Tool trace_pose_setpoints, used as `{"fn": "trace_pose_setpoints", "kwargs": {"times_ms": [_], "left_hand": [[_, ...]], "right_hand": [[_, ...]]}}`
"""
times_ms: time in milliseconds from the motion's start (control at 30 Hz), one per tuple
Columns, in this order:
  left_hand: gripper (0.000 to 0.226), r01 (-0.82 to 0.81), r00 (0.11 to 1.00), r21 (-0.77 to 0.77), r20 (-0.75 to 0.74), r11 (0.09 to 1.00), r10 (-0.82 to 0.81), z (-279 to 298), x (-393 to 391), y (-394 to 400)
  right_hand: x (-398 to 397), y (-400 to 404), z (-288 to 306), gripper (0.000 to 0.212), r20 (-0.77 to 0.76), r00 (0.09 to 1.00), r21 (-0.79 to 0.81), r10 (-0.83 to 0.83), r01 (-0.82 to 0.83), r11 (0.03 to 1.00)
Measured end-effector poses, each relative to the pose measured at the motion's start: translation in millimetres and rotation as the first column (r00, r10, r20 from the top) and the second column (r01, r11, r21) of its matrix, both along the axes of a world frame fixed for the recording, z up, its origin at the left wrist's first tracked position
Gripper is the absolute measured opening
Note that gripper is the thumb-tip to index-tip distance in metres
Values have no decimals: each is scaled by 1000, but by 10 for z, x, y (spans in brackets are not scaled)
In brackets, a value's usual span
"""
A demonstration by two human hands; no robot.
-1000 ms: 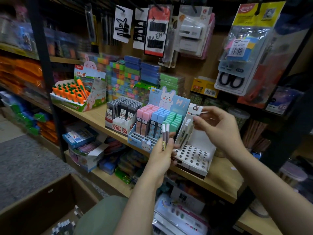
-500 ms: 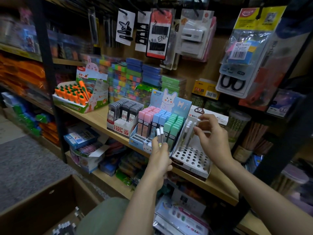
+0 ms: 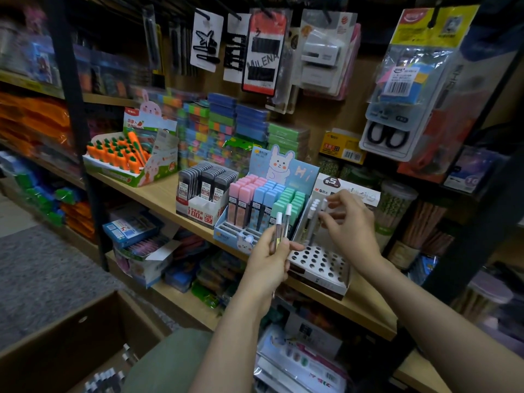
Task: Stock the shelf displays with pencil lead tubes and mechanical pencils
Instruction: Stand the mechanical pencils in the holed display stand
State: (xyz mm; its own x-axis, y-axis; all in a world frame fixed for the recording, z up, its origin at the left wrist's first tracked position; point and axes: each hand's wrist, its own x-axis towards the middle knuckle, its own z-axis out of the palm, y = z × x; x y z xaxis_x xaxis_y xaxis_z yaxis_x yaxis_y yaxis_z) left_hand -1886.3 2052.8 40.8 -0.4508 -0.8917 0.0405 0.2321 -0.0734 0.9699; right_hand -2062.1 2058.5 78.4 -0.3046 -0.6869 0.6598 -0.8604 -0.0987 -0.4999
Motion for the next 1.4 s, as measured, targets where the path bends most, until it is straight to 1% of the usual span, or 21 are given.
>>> {"fn": "trace_pose_setpoints", "kwargs": {"times_ms": [33,100,167,267,333,400,467,533,600,733,867,933,967,1033,1067,1100,1133,1200,1300,1400], "left_hand": [[24,-3,1000,1,-2,1000,3,-4,1,-6],[25,1,1000,50,-30,999,1,7,6,-8],[23,14,998,94,-58,995,-9,12,5,-3],[22,34,996,102,-89,994,-25,4,25,5],[17,84,988,90,-135,992,-72,12,44,10],[17,147,979,78,-153,986,-134,32,47,22],[17,176,974,67,-155,982,-164,48,27,32],[17,166,976,53,-153,985,-156,60,2,43],[18,139,980,40,-149,990,-131,62,-4,52],[20,93,985,36,-146,995,-87,49,2,52],[25,78,985,46,-161,996,-70,49,6,48],[22,71,984,49,-170,996,-61,48,12,57],[21,47,988,40,-151,998,-40,48,14,58],[25,-43,998,0,-37,999,43,31,20,36],[30,-86,996,-16,27,996,87,13,19,16],[35,-114,991,-20,73,993,116,-10,14,-5],[40,-123,987,-13,98,992,124,-31,7,-23],[43,-116,987,-5,109,993,116,-51,-16,-42],[35,-97,986,-2,139,995,96,-61,-57,-46],[25,-77,980,33,186,996,70,-106,-80,-46]], "right_hand": [[6,6,-16,21,-24,1000,-9,-7,7,1000],[13,10,-49,19,-36,999,-13,-3,3,1000],[28,19,-82,19,-15,1000,21,9,-9,1000],[25,57,-93,19,-31,999,68,-20,23,997],[23,109,-53,27,-39,998,13,-38,39,999],[62,178,29,25,-20,1000,-62,15,-16,998],[140,230,132,19,73,989,-36,129,-127,991],[212,239,209,21,202,955,14,218,-226,974],[271,227,238,23,287,926,26,247,-265,964],[312,250,210,19,408,867,16,286,-320,947],[303,290,196,27,463,832,3,307,-348,937],[299,282,231,28,451,840,9,303,-343,939],[274,275,275,27,446,843,3,302,-338,941],[178,279,397,26,430,852,-48,300,-311,949],[118,288,457,26,388,875,-80,291,-282,956],[64,303,502,27,314,910,-105,270,-249,963],[25,318,519,28,226,944,-117,242,-220,968],[1,326,477,29,91,976,-112,200,-189,976],[11,295,322,33,11,987,-98,161,-159,982],[8,256,198,32,14,987,-107,159,-157,982]]}}
